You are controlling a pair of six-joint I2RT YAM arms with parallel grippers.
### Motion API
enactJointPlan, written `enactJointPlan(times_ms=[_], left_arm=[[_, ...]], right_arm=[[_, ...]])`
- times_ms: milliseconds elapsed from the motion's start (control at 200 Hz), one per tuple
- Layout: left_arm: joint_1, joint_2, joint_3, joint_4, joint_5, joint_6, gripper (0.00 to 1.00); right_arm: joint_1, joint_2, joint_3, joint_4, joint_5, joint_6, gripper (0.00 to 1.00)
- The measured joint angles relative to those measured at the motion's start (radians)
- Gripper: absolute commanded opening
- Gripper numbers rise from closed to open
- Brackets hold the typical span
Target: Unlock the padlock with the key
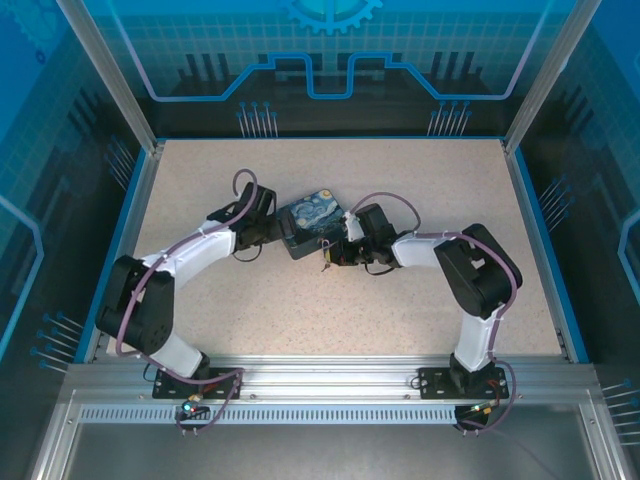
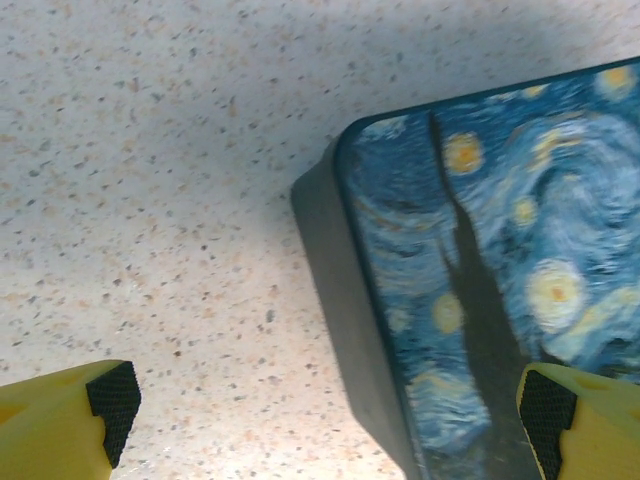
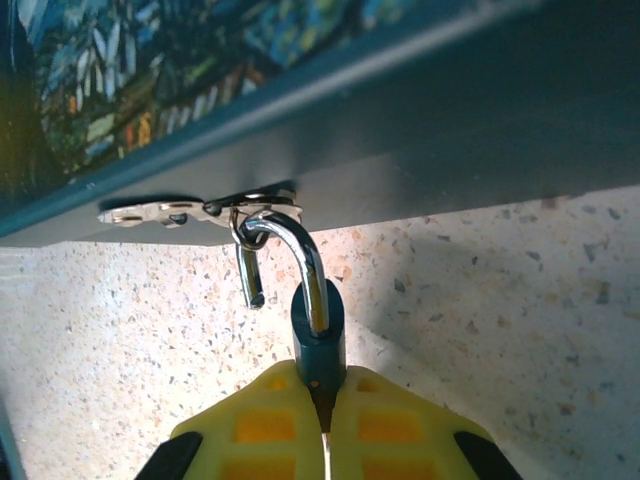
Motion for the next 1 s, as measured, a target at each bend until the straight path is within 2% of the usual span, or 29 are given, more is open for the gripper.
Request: enactJointPlan(times_ms=[305, 700, 1000], left_arm=[[-0.037, 0.061, 0.022, -0.015, -0.069, 0.015, 0.99], [-0.046, 0.074, 0.012, 0.038, -0.065, -0.002, 0.97], [-0.046, 0.088, 0.003, 0.096, -0.048, -0.011, 0.9]], right_arm=[[0.011, -0.008, -0.013, 0.033, 0.021, 0.246, 0.0], [0.034, 0.034, -0.109, 0.344, 0.072, 0.647, 0.0], [0.059, 0.075, -0.109, 0.457, 0.163, 0.763, 0.0]])
